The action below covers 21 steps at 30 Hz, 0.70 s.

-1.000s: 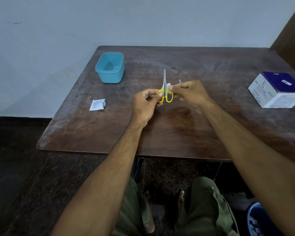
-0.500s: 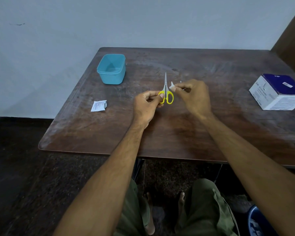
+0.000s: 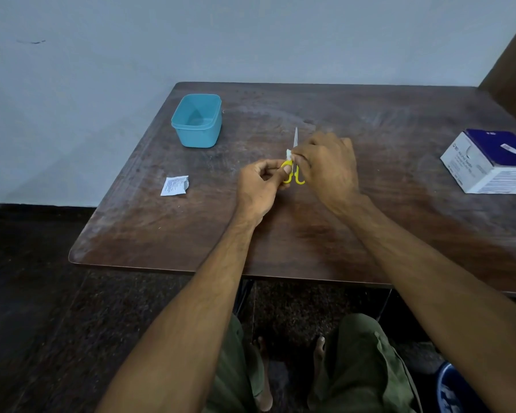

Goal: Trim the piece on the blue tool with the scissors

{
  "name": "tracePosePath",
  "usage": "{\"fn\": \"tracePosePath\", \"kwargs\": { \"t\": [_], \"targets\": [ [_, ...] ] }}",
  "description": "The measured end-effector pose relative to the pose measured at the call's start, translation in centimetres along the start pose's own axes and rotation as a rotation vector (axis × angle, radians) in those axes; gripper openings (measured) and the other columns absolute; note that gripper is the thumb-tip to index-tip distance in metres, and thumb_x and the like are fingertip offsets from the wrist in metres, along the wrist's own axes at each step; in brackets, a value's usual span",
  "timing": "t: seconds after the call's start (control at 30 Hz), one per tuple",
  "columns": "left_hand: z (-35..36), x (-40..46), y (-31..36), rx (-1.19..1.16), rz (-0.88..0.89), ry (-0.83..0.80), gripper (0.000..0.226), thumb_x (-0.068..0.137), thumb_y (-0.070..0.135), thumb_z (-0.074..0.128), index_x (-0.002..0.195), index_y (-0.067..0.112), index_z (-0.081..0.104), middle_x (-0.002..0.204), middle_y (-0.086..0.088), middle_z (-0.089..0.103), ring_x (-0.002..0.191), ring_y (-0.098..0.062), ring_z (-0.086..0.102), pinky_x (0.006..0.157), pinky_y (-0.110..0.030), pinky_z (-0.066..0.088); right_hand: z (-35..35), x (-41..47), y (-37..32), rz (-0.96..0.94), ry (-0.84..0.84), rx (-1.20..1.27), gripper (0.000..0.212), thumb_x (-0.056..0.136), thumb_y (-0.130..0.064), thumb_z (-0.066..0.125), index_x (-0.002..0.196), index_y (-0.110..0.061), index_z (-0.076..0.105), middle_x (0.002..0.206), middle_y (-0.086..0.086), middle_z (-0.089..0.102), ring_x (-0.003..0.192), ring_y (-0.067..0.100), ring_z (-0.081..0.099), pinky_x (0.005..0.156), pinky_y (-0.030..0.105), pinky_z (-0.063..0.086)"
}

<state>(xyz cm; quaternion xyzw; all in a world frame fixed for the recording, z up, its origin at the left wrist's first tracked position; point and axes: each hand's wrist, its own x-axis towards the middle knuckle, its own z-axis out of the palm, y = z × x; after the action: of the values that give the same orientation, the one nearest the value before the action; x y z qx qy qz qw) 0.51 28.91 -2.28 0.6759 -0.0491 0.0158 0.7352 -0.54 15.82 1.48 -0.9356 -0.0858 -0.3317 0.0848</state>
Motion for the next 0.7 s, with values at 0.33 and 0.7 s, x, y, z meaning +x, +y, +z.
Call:
{"fn": "tracePosePath", "kwargs": {
  "t": [0.33, 0.7],
  "targets": [
    [0.1, 0.0, 0.1, 0.051, -0.006, -0.002, 0.009, 0.088, 0.004, 0.067, 0.095, -0.001, 0.069, 0.076, -0.005, 0.068, 0.061, -0.003, 0.064, 0.058, -0.018, 0.054, 0.0, 0.6, 0.7, -0.090, -0.057, -0.165, 0.006, 0.074, -0.023, 0.067, 0.075, -0.019, 0.072, 0.078, 0.002, 0.063, 0.076, 0.028, 0.060, 0.069, 0.034, 0.029],
    [0.1, 0.0, 0.0, 0.047, -0.014, 0.004, 0.009, 0.087, 0.003, 0.067, 0.094, -0.002, 0.068, 0.075, -0.008, 0.067, 0.059, -0.002, 0.063, 0.057, -0.017, 0.053, -0.9, 0.9, 0.3, -0.140, -0.104, -0.228, 0.025, 0.077, -0.032, 0.052, 0.064, -0.018, 0.069, 0.071, 0.002, 0.060, 0.070, 0.029, 0.059, 0.068, 0.032, 0.021]
  ]
}}
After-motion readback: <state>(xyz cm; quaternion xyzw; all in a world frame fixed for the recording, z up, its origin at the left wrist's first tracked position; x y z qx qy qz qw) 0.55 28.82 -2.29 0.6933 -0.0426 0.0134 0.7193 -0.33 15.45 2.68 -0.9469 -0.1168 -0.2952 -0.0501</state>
